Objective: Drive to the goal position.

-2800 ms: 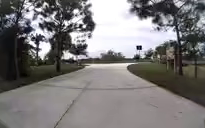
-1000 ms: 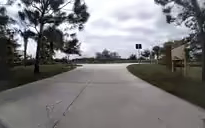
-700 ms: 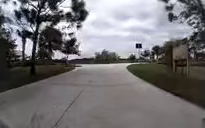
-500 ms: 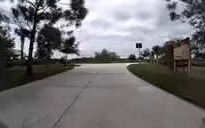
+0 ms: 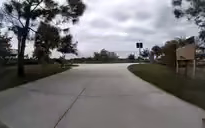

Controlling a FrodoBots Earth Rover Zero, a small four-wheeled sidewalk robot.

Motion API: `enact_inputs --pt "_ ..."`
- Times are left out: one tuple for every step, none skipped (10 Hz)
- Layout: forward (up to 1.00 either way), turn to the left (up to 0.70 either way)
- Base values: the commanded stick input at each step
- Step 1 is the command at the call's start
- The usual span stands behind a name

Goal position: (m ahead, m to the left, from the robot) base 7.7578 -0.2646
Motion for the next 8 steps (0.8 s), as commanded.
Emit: enact_inputs --pt "0.85 0.34" --pt "0.85 0.34" --pt "0.85 0.34" --pt "0.85 0.34" --pt "0.85 0.27" --pt "0.85 0.0" --pt "0.85 0.0" --pt "0.85 0.0"
